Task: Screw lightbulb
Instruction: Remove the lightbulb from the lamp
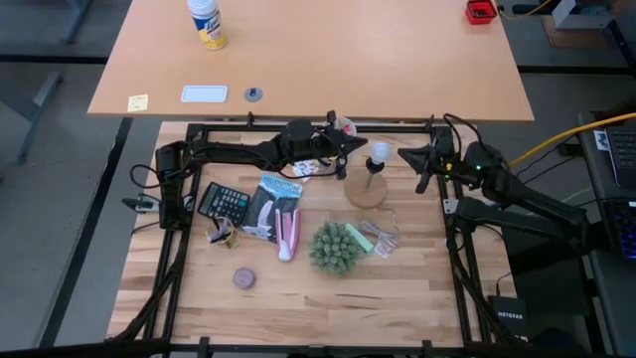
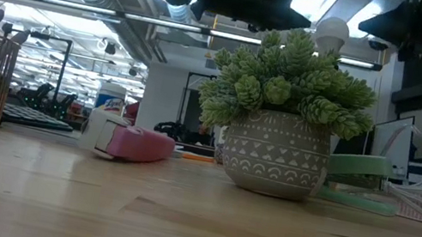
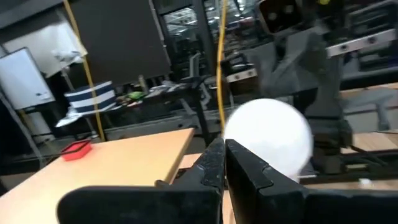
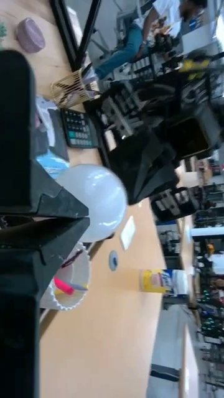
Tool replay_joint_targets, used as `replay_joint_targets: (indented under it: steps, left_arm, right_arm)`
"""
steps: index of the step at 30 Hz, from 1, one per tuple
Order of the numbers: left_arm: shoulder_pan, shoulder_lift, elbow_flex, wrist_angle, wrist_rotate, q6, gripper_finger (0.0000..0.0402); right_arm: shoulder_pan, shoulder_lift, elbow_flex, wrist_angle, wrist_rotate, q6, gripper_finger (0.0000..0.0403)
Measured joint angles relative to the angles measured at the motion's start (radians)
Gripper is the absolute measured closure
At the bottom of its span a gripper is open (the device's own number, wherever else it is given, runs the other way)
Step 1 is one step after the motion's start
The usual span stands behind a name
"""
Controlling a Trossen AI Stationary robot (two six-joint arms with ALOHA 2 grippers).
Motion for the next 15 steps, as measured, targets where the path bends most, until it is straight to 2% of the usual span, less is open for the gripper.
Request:
replay_joint_targets:
  steps: [8,15]
  left_arm:
    - [-0.004,0.0,0.0,-0.056,0.03,0.006,0.0396]
    - [-0.018,-0.003,0.0,-0.079,0.058,0.022,0.0396]
  right_arm:
    - [0.0,0.117,0.0,0.067,0.002,0.0,0.0386]
    - [-0.002,0.197,0.002,0.129,0.088,-0.007,0.0386]
